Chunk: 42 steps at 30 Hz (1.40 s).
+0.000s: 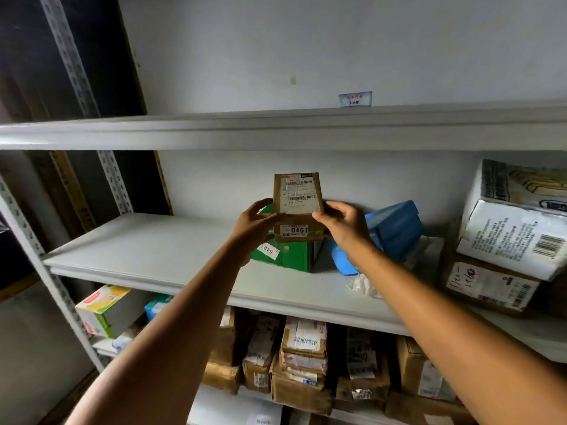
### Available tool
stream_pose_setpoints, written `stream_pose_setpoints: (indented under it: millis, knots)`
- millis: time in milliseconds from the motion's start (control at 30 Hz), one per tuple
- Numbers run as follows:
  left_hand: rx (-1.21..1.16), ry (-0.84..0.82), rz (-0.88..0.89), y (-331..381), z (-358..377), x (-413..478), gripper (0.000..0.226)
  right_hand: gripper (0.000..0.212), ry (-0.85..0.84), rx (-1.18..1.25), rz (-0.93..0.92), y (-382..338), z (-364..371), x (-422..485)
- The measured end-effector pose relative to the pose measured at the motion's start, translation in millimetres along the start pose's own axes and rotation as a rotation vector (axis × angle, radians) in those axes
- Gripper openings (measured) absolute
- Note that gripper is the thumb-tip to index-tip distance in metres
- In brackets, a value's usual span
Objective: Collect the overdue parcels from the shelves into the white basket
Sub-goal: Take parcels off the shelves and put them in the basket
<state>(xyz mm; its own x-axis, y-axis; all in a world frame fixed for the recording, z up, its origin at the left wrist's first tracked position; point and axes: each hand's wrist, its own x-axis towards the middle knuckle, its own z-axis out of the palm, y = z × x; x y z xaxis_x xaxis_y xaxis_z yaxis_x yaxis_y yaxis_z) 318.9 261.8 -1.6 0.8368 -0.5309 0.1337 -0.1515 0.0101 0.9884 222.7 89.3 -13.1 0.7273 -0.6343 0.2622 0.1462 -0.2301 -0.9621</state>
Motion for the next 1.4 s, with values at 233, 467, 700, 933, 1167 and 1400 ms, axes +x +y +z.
stream_pose_setpoints:
  millis: [233,467,700,933,1167,1400]
  knots:
    - [0.011,-0.041,-0.046,-10.7,-12.9,51.0,0.059,0.039,0.054,-0.051,0.042,8.1,20.4,39.7]
    - [0.111,-0.108,-0.029,-21.5,-20.9,70.6,0.068,0.036,0.083,-0.161,0.042,11.0,27.7,52.9]
    - [0.596,-0.133,0.099,-17.8,-27.8,57.0,0.072,0.044,-0.003,-0.575,0.032,-0.3,24.9,34.4]
    - [1.079,-0.170,0.184,-9.8,-43.4,1.2,0.044,0.041,-0.110,-0.879,0.019,-18.9,8.9,-23.4]
    - [1.194,-0.161,0.072,-29.4,-8.3,-92.3,0.046,0.050,-0.341,-1.020,0.033,0.4,-50.3,-114.8]
    - [1.221,-0.259,0.008,-54.1,74.6,-179.7,0.043,0.051,-0.456,-1.065,0.113,28.7,-138.8,-196.5]
